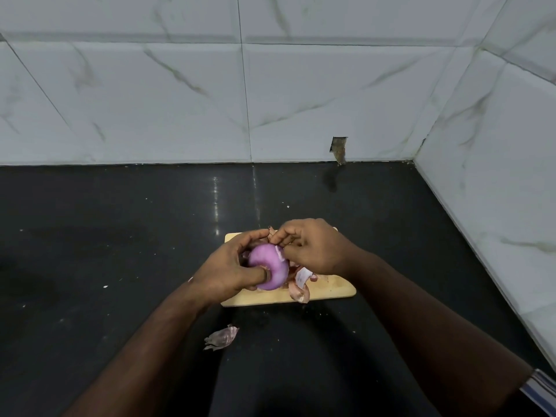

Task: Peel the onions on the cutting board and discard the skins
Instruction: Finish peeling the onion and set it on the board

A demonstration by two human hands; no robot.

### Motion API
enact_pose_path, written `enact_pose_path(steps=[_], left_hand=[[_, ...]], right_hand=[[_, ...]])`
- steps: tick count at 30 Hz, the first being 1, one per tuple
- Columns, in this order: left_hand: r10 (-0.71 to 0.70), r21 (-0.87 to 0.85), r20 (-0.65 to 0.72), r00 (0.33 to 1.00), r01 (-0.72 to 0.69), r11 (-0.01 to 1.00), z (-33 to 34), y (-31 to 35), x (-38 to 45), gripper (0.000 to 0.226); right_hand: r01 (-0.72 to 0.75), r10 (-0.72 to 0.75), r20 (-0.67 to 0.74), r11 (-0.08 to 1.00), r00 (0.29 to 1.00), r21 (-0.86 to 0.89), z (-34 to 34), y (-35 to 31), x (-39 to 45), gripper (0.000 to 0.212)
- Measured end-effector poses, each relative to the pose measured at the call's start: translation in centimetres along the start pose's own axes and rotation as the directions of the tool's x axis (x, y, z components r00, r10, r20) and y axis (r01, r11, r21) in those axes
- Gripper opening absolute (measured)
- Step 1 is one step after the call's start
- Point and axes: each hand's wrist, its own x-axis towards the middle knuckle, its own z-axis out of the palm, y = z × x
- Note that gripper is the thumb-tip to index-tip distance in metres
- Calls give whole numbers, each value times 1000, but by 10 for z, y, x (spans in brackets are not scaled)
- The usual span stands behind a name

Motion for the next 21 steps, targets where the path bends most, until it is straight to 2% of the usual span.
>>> enact_pose_path(steps=[3, 6, 10, 14, 18, 21], left_hand=[[20, 60, -25, 999, -18, 998, 1, -1, 2, 69], [44, 169, -31, 999, -38, 985, 2, 0, 4, 71], [46, 196, -35, 998, -39, 980, 3, 2, 4, 81], [58, 212, -37, 998, -49, 976, 5, 4, 2, 82], [66, 222, -18, 998, -60, 973, 6, 4, 0, 77], [64, 145, -16, 998, -61, 987, 4, 3, 0, 77]], right_hand=[[-4, 4, 67, 1000, 998, 1, -4, -1, -3, 37], [5, -3, 43, 999, 999, -45, -1, -5, -7, 39], [30, -33, -21, 992, 999, -120, 2, -8, -8, 39], [10, -8, 20, 994, 1000, -109, 2, -6, -9, 41], [43, -46, -19, 991, 999, -123, 2, -4, -9, 29], [21, -24, -85, 999, 996, -36, 2, 1, -7, 19]])
